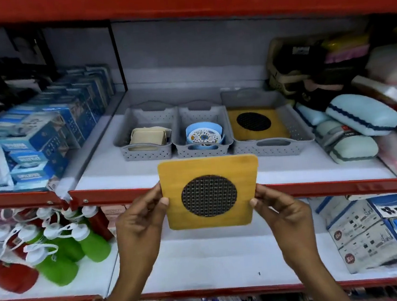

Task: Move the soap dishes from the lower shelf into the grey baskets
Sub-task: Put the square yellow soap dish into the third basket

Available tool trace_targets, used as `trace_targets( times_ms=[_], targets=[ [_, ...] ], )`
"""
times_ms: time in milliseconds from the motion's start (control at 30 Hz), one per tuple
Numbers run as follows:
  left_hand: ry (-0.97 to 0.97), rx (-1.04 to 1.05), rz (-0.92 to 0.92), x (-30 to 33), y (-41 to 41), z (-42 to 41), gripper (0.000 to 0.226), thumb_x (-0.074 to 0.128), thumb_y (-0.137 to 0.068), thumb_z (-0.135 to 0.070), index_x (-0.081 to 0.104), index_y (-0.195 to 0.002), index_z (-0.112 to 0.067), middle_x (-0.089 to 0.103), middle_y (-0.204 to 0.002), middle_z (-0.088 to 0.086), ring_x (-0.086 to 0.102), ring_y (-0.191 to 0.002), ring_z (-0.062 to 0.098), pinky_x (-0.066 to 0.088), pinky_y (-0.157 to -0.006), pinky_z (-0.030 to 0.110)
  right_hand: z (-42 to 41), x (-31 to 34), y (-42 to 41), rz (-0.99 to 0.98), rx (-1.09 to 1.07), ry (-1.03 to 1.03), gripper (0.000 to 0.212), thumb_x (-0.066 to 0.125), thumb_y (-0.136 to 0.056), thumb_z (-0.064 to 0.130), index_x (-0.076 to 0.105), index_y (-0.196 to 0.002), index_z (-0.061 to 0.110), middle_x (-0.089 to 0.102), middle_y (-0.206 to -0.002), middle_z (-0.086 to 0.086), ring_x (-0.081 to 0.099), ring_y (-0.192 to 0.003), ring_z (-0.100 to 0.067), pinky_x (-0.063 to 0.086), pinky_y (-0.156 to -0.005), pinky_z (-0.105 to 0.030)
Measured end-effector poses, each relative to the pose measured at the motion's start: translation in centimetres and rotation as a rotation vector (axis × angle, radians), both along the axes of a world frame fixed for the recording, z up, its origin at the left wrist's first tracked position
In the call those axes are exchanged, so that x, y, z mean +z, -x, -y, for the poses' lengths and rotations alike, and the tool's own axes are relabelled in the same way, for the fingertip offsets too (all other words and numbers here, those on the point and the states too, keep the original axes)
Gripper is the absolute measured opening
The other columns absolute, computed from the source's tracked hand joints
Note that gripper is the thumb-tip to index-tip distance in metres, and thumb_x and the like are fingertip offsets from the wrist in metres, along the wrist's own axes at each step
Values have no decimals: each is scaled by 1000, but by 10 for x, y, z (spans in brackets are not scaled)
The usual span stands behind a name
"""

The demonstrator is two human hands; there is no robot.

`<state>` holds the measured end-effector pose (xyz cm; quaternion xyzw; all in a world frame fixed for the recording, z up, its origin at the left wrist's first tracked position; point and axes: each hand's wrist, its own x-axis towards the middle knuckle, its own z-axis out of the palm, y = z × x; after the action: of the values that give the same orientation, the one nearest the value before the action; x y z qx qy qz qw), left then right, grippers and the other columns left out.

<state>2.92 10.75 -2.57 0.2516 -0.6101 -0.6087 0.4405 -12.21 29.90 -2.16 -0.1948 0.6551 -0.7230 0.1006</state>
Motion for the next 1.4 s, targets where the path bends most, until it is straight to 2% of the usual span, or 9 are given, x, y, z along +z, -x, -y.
trace_targets(
  times_ms=[133,200,333,500,900,1033,1167,1333,1400],
  targets=[
    [-28,21,-115,40,16,6,27,69,-86,2,74,-104,-17,80,-82,-14,71,-69,1,57,-54,16,8,40,10,-37,27,82,34,68,-86,-7,75,-105,20,80,-94,2,75,-81,-14,60,-65,-24],
    [-29,41,-141,53,21,10,22,72,-85,0,74,-100,-16,81,-80,-12,71,-66,3,57,-49,19,10,53,16,-31,40,93,35,67,-87,-6,75,-104,23,80,-90,2,75,-76,-15,60,-61,-27],
    [-10,48,-144,65,28,15,21,75,-83,-4,77,-101,-15,81,-93,-2,73,-75,6,62,-68,20,13,66,28,-51,51,72,32,70,-86,-4,75,-112,15,79,-101,1,74,-98,-18,59,-84,-31],
    [-18,38,-117,64,30,17,22,74,-84,-3,77,-100,-17,82,-91,-2,74,-77,8,62,-71,20,13,71,31,-32,68,80,34,69,-86,-6,75,-103,22,80,-97,5,74,-93,-10,57,-72,-15],
    [-18,45,-64,65,29,15,23,73,-84,-1,77,-105,-10,82,-94,-1,76,-83,12,62,-75,20,13,71,31,-16,61,27,34,67,-88,-4,75,-103,26,79,-99,8,74,-96,-9,59,-74,-16],
    [-20,42,-51,64,32,14,23,74,-84,0,77,-101,-16,82,-93,-4,76,-84,11,62,-74,20,11,70,34,-31,38,-9,34,68,-89,-1,75,-102,29,79,-97,9,74,-94,-6,59,-66,-22],
    [-17,15,-29,68,45,11,29,71,-84,5,76,-99,-19,82,-94,-6,76,-82,5,61,-73,16,9,70,46,-59,-41,-40,30,72,-85,-3,74,-106,18,80,-91,8,74,-85,-3,58,-72,-15],
    [12,-99,15,92,82,8,32,66,-85,11,73,-97,-18,79,-93,1,75,-82,3,60,-74,17,6,92,85,-177,-138,-175,28,73,-86,-1,73,-112,9,77,-97,-2,73,-90,-17,58,-86,-33],
    [8,-132,48,103,103,8,36,62,-85,13,71,-92,-21,78,-93,4,74,-83,12,60,-76,26,5,106,105,-231,-169,-240,28,70,-86,-4,73,-114,4,76,-95,-4,70,-88,-19,57,-88,-37]
  ],
)
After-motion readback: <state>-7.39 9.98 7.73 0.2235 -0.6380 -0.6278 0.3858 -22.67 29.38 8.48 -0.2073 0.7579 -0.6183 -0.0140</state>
